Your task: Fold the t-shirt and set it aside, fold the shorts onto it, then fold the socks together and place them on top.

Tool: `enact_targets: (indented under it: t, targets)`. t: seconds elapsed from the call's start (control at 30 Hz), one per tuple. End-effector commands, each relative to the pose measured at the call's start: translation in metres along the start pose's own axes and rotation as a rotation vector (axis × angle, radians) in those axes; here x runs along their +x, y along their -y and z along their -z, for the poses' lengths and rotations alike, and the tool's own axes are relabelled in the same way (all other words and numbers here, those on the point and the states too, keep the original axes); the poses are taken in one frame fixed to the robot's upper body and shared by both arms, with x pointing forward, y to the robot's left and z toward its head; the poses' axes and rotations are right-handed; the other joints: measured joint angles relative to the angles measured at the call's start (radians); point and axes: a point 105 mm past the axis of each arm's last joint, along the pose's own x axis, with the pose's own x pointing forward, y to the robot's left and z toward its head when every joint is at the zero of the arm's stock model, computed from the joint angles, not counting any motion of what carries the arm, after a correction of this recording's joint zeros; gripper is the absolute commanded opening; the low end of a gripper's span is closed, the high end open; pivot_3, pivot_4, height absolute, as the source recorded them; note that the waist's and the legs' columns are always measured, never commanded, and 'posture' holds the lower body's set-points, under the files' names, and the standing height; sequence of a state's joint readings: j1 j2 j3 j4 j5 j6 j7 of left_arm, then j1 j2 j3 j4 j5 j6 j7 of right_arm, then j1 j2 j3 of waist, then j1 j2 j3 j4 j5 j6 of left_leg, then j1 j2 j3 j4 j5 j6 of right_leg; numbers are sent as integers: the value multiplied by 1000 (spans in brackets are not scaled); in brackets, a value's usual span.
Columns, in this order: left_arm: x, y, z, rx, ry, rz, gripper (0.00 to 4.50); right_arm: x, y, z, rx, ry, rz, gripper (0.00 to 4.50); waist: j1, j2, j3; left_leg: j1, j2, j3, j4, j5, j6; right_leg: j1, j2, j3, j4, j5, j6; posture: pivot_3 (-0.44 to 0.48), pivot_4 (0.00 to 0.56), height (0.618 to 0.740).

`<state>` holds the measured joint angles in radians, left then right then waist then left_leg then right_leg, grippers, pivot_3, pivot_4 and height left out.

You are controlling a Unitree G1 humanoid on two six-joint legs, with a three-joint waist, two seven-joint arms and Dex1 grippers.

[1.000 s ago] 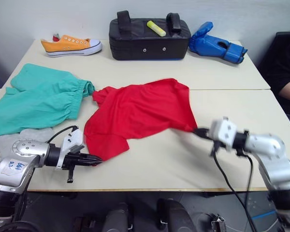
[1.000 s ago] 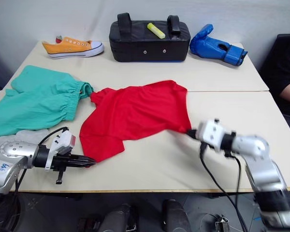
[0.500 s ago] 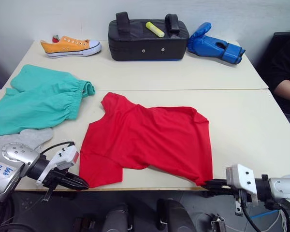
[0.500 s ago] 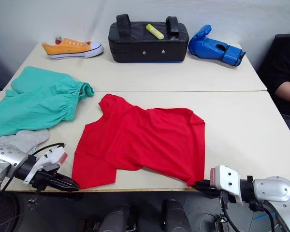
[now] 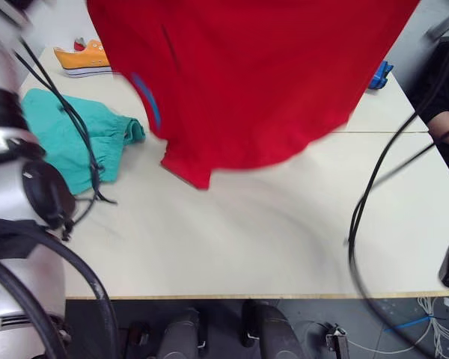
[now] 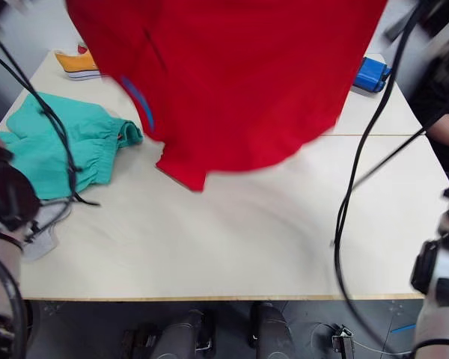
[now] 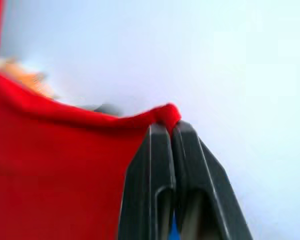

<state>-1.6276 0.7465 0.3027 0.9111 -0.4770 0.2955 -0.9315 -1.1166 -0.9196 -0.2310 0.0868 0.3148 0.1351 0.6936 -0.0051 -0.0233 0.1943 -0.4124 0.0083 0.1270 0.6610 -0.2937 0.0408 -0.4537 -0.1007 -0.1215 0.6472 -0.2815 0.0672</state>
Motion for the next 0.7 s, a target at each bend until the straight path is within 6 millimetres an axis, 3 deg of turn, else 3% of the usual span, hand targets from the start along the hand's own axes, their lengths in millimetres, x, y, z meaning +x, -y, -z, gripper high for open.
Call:
enact_targets:
  t: [0.03, 0.13, 0.2, 0.37, 0.43, 0.53, 0.6, 0.7]
  targets:
    - [-9, 18, 9, 11, -116, 188, 0, -11, 0, 0, -41, -15, -98, 28, 0, 0, 0, 4, 2, 3, 0, -4, 2, 4, 0, -7, 1, 0, 0, 0, 150, 740]
    - [-32, 37, 38, -43, -290, 327, 0, -37, -24, 24, 45, -115, -242, 28, 2, 0, 0, 6, 6, 11, 2, -14, 4, 8, 2, -14, -1, 0, 0, 0, 150, 740]
    - [-59, 50, 67, -106, -427, 381, 0, -64, -58, 45, 156, -212, -383, 28, 4, 0, 0, 4, 5, 10, 4, -17, 8, 9, -1, -13, -6, -1, 1, 0, 150, 740]
    - [-144, 107, 130, -310, -787, 540, 0, -138, -135, 74, 454, -433, -607, 28, 5, 2, 2, -11, 4, 11, 23, -19, 15, 11, -9, -13, -17, -2, 4, 0, 150, 740]
    - [-186, 134, 149, -404, -945, 607, 0, -175, -170, 86, 531, -553, -704, 28, 3, 2, 3, -7, 5, 10, 27, -18, 17, 18, -10, -10, -18, -1, 5, 0, 150, 740]
    - [-227, 162, 159, -505, -1092, 669, 0, -220, -206, 94, 590, -688, -835, 28, 2, 5, 6, 12, 6, 9, 27, -19, 17, 38, -13, -7, -26, 3, 4, 0, 150, 740]
    - [-244, 175, 157, -578, -1143, 700, 0, -243, -221, 92, 655, -752, -897, 28, 6, 9, 7, 22, 7, 8, 21, -25, 13, 48, -14, -7, -36, 5, 1, 0, 150, 740]
    - [-259, 182, 156, -612, -1202, 734, 0, -260, -230, 85, 717, -792, -963, 28, 10, 13, 6, 24, 8, 7, 15, -23, 11, 48, -16, -4, -39, 2, -11, 0, 150, 740]
